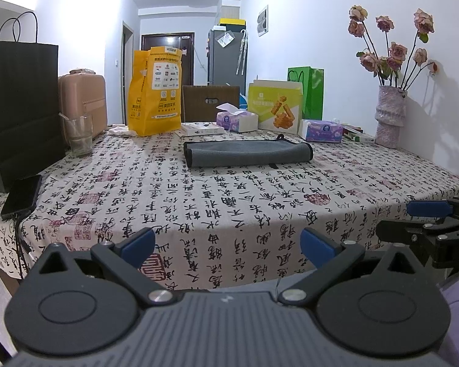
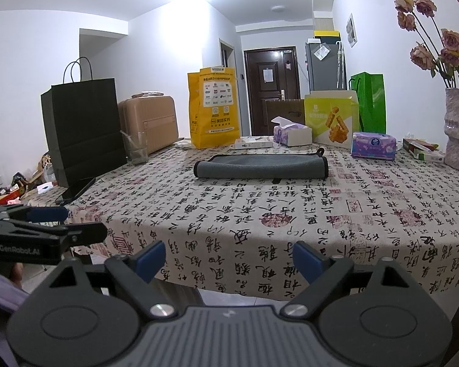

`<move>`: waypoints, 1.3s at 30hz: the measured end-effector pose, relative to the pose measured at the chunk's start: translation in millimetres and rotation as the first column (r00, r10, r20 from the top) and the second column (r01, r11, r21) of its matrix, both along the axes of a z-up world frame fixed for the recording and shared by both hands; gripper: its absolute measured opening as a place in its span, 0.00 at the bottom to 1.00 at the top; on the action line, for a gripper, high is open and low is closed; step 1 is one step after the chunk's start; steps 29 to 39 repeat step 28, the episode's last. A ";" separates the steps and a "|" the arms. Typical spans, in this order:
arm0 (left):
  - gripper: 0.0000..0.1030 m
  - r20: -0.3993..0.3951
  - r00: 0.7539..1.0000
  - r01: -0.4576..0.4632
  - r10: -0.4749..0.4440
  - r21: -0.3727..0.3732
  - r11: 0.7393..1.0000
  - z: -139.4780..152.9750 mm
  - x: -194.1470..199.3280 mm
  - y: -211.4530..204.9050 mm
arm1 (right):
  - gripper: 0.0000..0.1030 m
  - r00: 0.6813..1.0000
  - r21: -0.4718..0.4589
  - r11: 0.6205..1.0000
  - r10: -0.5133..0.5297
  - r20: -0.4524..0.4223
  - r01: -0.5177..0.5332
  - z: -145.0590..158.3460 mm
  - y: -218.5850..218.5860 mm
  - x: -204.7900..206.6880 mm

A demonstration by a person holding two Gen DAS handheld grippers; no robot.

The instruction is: Fold towel

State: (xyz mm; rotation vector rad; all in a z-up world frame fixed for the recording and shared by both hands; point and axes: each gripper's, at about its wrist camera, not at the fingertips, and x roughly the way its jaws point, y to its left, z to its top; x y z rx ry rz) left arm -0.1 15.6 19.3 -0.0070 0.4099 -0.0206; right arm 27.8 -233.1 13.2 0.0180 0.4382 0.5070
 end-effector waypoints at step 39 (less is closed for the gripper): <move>1.00 0.001 0.999 0.034 -0.034 -0.004 0.999 -0.6 -1.1 -0.6 | 0.91 1.000 -0.002 1.000 0.002 -0.001 -0.002 0.4 0.1 0.4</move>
